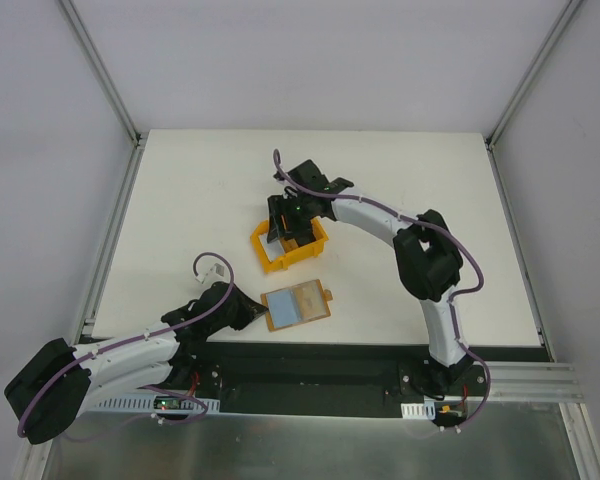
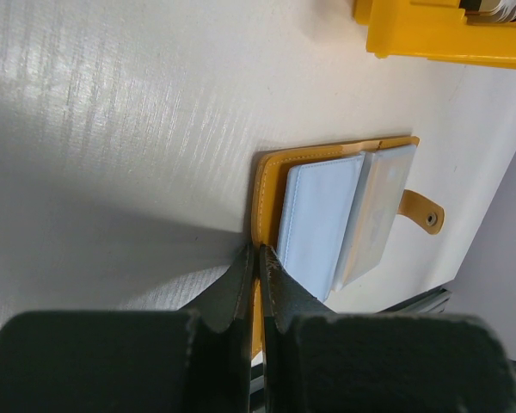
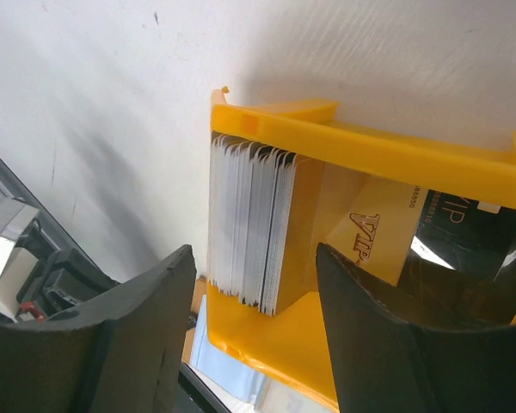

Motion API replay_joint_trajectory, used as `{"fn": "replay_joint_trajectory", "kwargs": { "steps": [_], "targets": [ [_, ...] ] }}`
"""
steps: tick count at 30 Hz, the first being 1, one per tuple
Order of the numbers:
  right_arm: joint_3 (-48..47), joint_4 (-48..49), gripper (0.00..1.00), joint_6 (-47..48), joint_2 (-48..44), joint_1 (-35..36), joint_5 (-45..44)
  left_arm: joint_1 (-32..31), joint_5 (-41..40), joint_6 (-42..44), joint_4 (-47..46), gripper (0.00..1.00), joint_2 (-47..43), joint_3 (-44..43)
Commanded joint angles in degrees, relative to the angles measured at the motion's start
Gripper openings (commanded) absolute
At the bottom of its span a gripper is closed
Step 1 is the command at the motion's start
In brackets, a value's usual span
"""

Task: Put the credit cards into the card holder
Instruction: Pick up the credit card from the storage box.

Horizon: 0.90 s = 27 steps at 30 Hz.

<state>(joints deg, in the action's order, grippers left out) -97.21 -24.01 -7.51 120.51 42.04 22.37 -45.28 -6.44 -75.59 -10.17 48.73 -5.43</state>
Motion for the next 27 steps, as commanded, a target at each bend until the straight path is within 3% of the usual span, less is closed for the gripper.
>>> {"fn": "replay_joint_trajectory", "kwargs": {
  "steps": [1,7,27],
  "targets": [
    [-2.3,-1.0,0.61,-0.7,1.9,0.5,1.7,0.5,0.2,1.2,3.2,0.00,0.2,0.2],
    [-2.5,-1.1,0.61,-0.7,2.9,0.8,2.8,0.5,0.3,1.2,3.2,0.00,0.3,0.2],
    [0.0,0.7,0.35,-0.5,-2.5,1.2,4.6,0.5,0.7,1.5,2.7,0.00,1.7,-0.4]
  ]
}}
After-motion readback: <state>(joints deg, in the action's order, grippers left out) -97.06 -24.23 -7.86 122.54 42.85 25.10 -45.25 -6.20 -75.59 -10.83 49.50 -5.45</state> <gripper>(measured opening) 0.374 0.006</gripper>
